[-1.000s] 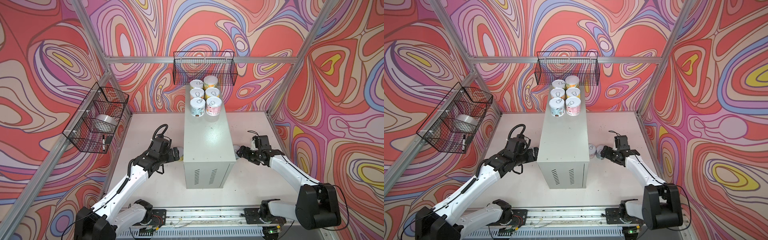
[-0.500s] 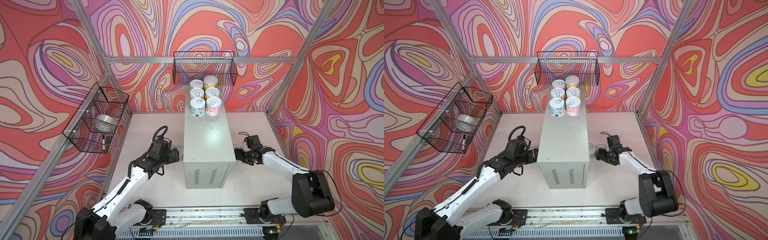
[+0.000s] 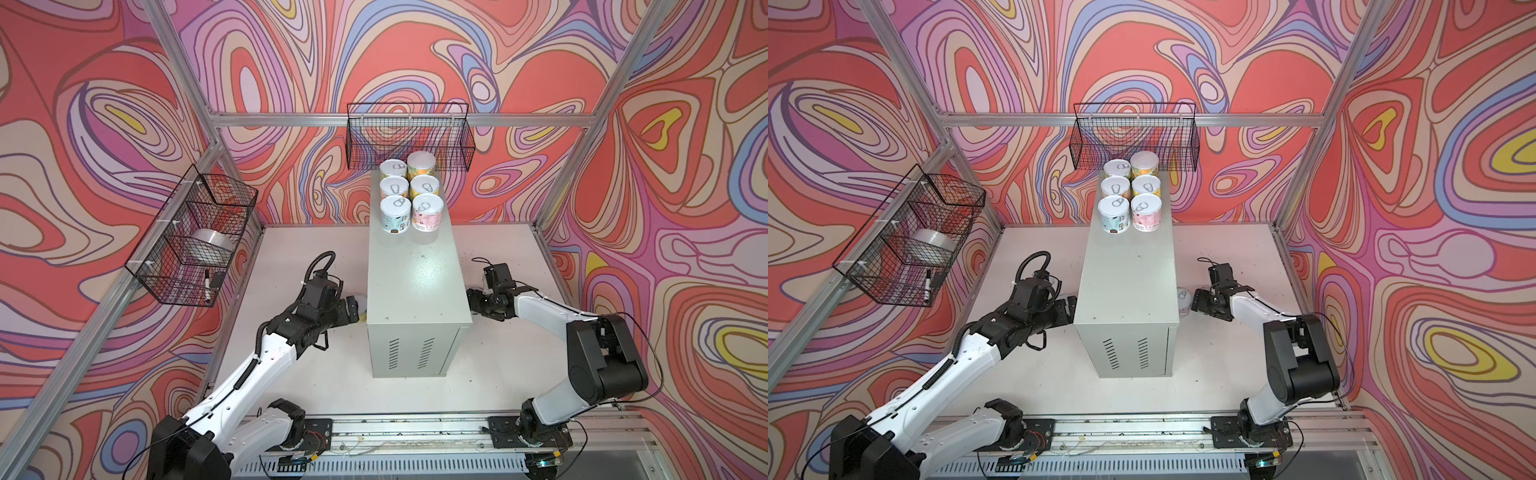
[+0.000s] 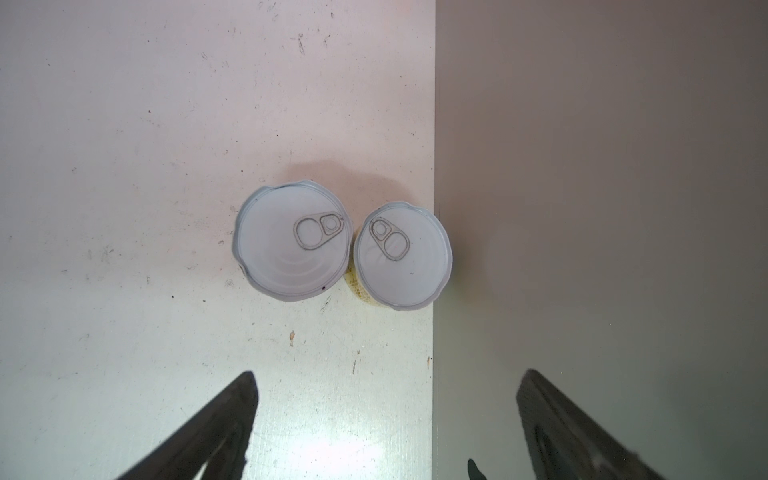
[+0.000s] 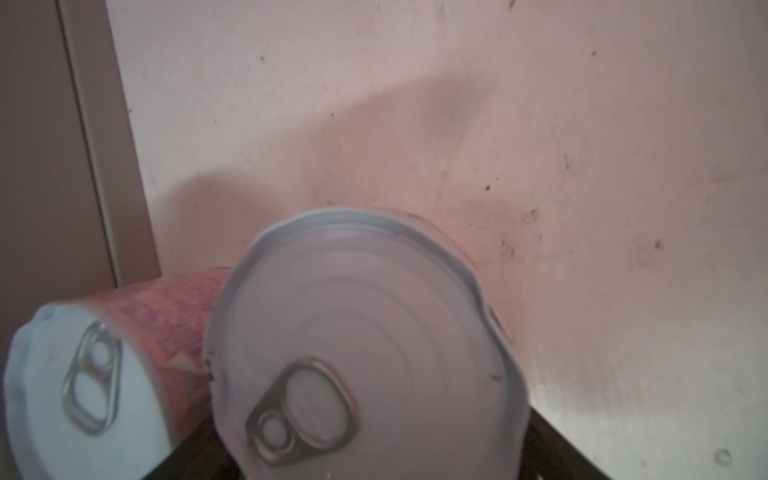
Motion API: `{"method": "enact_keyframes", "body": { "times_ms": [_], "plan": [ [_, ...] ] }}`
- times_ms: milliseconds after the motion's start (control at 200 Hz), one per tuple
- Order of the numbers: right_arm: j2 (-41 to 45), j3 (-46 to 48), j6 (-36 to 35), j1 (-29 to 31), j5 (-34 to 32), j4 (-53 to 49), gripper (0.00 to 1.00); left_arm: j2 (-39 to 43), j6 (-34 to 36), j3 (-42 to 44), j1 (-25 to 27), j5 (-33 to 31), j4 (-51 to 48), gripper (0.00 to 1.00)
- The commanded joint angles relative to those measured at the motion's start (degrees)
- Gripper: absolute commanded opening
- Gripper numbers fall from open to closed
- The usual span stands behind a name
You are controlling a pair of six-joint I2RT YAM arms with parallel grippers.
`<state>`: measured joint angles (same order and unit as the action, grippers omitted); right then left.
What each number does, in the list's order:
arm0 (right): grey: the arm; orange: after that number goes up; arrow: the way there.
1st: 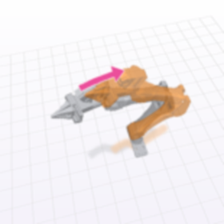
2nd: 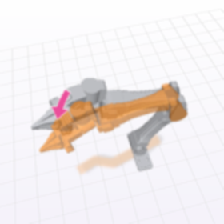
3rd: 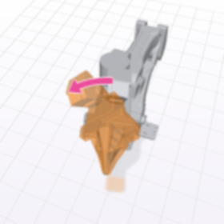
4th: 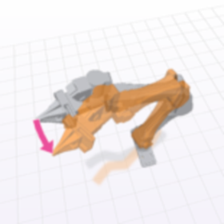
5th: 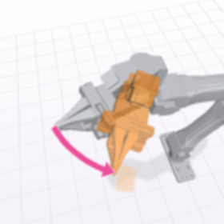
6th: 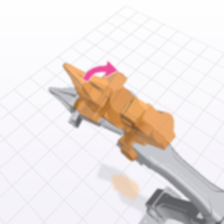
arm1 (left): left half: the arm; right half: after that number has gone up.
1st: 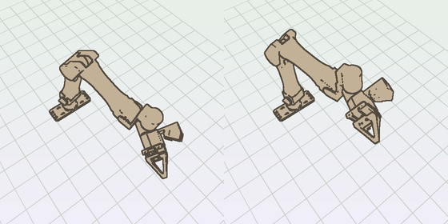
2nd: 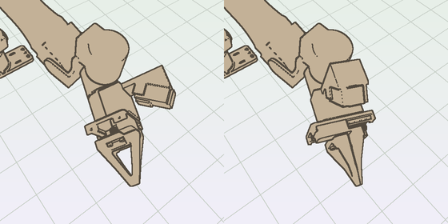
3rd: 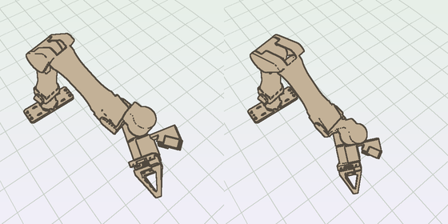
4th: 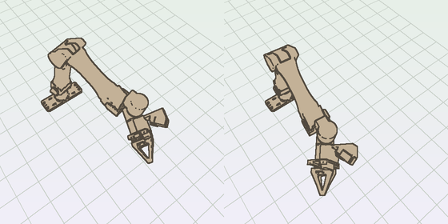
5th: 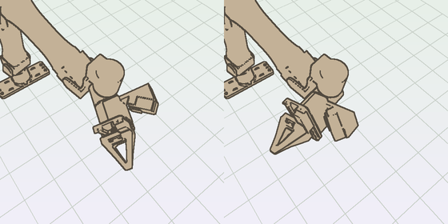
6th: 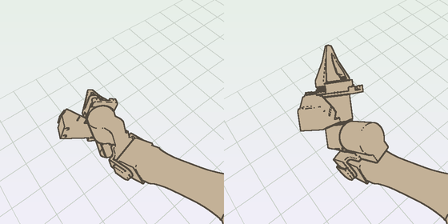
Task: Place and organize the canned foods onto the counter
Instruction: 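Close the right gripper on the light-blue-labelled floor can and lift it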
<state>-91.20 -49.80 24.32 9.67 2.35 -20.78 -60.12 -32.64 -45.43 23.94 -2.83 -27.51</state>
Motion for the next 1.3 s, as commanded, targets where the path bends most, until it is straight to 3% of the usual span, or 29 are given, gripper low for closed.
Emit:
{"method": "enact_keyframes", "body": {
  "times_ms": [0, 215, 766, 1092, 1292],
  "plan": [
    [-0.7, -0.5, 0.5, 0.1, -5.8, 4.6, 0.88, -0.1, 0.8, -0.8, -0.2, -0.3, 0.7, 0.97],
    [-2.3, -2.7, -1.6, 0.1, -10.4, 4.5, 0.91, 0.0, 0.9, -0.6, -0.3, -0.8, 0.6, 0.97],
    [-9.8, -7.6, -1.3, 0.1, -8.3, 3.8, 0.90, -0.9, 1.2, -0.3, -0.3, -0.4, 1.2, 0.96],
    [-9.9, -7.3, -0.6, 0.3, -7.7, 1.0, 0.88, -1.0, 2.9, -0.2, -0.3, -1.9, 1.0, 0.97],
    [-10.0, -7.6, -0.5, 0.5, -8.4, -0.2, 0.82, -1.4, 2.9, 0.1, -0.3, -2.0, 1.3, 0.97]
  ]
}}
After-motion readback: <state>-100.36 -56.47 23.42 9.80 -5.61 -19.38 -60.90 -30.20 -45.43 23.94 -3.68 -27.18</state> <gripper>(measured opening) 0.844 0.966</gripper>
